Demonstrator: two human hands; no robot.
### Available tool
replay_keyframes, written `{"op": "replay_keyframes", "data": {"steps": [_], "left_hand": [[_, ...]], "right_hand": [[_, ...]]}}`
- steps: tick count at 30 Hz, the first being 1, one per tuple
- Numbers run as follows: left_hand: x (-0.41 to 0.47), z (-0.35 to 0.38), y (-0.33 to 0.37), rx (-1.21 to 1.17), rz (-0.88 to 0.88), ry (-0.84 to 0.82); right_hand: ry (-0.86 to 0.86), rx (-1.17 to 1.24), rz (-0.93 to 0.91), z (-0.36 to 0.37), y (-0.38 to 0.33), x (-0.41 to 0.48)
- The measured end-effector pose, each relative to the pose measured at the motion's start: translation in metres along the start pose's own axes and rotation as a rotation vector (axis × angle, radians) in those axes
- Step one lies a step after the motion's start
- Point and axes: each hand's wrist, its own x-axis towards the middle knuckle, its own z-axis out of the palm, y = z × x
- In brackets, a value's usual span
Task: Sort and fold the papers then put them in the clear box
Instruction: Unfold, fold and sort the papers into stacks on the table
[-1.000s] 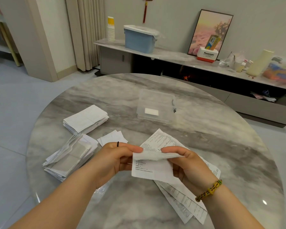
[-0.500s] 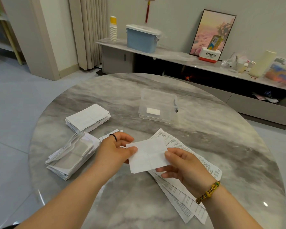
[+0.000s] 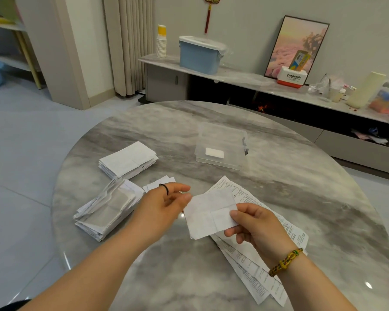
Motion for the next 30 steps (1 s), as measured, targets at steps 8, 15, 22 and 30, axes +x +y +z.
{"op": "replay_keyframes", "data": {"steps": [8,15,22,30], "left_hand": [[-0.005,-0.081,0.009,0.247,0.072,0.51],[0.002,-0.117,-0.028,0.431,-0.209,0.37],[0.007,-0.123,-0.051,0.547,-0.292,0.144],[0.009,-0.123,-0.058,0.744,-0.299,0.052]], "right_hand": [[0.017,-0.034,0.005,0.009,-0.001,-0.003],[0.011,-0.078,0.037,0.026,0.004,0.001],[0.01,-0.055,0.055,0.044,0.002,0.012],[-0.193,-0.043,0.06,0.117,-0.013,0.047]]}}
